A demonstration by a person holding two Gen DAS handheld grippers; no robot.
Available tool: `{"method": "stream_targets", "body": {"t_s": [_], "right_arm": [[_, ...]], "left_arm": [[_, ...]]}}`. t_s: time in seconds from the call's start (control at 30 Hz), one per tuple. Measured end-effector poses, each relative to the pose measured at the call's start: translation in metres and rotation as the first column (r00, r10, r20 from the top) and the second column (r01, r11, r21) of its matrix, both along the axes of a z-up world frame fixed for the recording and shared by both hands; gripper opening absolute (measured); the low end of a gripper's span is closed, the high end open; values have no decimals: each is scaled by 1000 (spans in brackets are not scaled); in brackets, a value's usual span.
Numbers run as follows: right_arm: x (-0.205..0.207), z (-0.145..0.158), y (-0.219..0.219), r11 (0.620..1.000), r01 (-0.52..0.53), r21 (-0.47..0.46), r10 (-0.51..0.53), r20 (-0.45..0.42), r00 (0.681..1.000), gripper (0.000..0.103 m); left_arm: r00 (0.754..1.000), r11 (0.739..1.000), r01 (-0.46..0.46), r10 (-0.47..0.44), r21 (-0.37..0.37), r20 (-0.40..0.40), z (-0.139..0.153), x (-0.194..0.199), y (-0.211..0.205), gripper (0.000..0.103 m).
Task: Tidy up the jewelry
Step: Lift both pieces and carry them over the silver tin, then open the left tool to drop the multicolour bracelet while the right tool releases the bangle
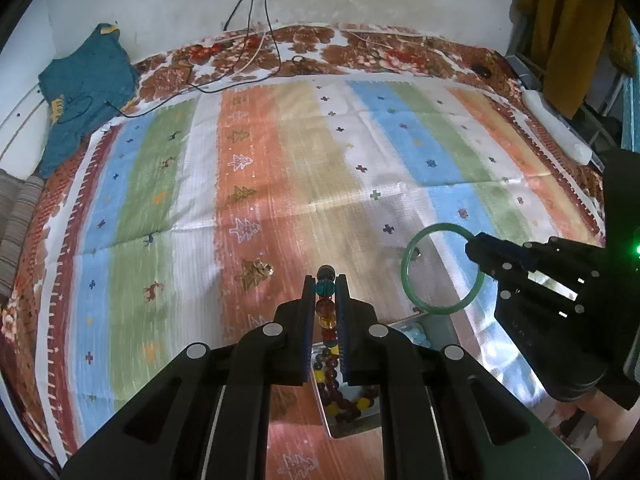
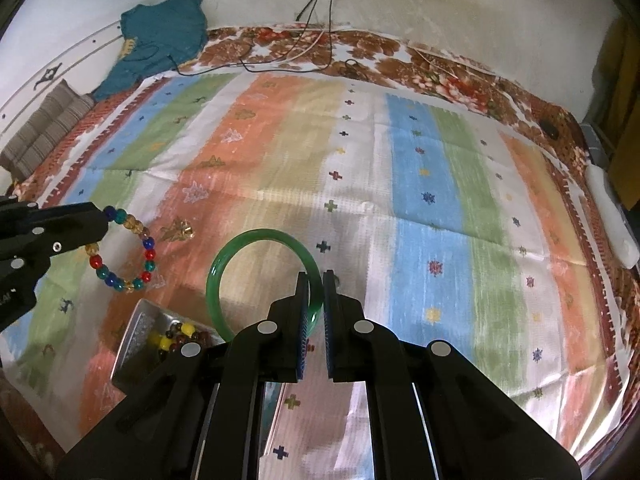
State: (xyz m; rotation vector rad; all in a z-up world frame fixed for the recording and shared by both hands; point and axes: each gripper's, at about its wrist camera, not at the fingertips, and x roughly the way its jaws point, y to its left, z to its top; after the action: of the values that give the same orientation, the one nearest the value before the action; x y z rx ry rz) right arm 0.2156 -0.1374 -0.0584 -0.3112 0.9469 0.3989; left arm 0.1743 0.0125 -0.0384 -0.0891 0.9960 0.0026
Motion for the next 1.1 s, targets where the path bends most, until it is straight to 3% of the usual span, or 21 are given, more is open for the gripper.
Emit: {"method": "stream_targets", "body": {"t_s": [0.8,0.87,0.93,1.1], "right_arm": [[-57,4,-9,997,-60,45,60,-1,998,8],[-57,6,-10,995,-65,73,66,-6,998,14],[-55,7,-13,996,-46,74,46,-1,999,47],[-43,-2,-19,999,11,38,-9,-32,999,49]], "left_arm": [[997,997,67,-65,-49,34,8,-53,-21,10],[999,997,46,-45,-58,22,6,-52,-18,10],[999,999,29,-29,-34,23,5,-52,-15,18],[1000,999,-19,19,-27,11,2,-50,-4,26]]}}
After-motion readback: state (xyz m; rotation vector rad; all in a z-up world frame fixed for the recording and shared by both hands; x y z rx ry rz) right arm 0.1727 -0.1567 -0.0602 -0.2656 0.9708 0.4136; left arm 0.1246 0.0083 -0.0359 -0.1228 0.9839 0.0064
